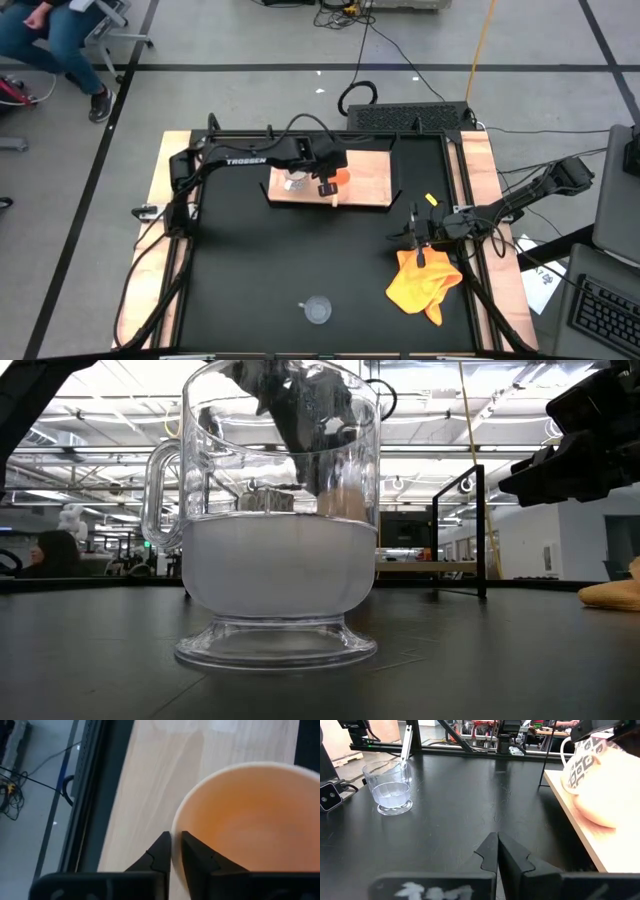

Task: Stack small to large cups/mugs on shelf
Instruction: Put the orange mug on the shelf

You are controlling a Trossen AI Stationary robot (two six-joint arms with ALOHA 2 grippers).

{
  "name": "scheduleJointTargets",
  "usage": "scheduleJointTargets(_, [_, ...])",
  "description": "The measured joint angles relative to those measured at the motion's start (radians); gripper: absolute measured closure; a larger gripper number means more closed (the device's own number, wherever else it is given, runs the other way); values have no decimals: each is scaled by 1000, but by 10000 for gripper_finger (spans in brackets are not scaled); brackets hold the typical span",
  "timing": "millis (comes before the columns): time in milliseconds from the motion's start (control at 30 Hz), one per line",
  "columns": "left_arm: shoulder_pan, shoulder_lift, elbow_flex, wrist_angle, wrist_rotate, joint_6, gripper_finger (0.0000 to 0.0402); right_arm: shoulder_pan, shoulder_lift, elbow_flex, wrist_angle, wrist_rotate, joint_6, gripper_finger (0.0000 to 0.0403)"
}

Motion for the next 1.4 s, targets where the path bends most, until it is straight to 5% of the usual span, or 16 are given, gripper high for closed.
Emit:
scheduleJointTargets(367, [-11,4,-2,-4,25,4,325,0,0,0,0,0,0,403])
scheduleJointTargets(667, [-31,4,-2,24,-59,18,323,0,0,0,0,0,4,403])
scheduleJointTargets(1400, [-32,2,-1,23,-81,22,314,0,0,0,0,0,5,403])
